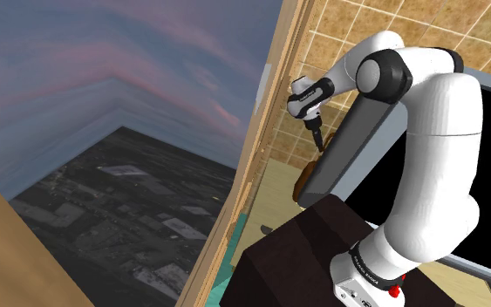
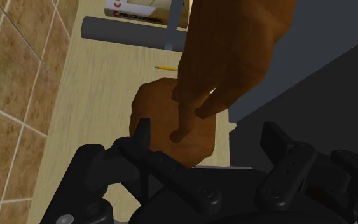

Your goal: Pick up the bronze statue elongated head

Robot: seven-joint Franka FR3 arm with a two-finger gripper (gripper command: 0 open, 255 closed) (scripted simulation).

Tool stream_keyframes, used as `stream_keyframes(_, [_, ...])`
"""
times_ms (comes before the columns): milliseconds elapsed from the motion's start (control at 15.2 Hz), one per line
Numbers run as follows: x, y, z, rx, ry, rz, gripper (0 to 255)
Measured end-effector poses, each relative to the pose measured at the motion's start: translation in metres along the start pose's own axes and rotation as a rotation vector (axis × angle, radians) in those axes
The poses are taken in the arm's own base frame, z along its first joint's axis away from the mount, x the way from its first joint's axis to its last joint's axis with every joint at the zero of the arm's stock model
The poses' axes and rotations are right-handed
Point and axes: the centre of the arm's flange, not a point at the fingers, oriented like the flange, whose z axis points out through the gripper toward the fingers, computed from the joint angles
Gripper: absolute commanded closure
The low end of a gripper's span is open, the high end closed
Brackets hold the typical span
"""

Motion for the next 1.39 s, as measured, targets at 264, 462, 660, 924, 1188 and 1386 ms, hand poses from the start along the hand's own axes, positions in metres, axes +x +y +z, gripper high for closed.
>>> stream_keyframes(264, [0.005,0.010,-0.008,-0.028,0.021,0.007,0])
stream_keyframes(462, [0.016,0.010,0.005,-0.023,0.012,0.001,0])
stream_keyframes(660, [0.021,0.009,0.020,-0.035,0.009,-0.010,255])
stream_keyframes(924, [0.025,0.017,0.018,-0.061,0.019,-0.023,255])
stream_keyframes(1188, [0.025,0.026,0.015,-0.072,0.006,-0.060,0])
stream_keyframes(1386, [0.027,0.015,0.028,-0.066,-0.058,0.049,0])
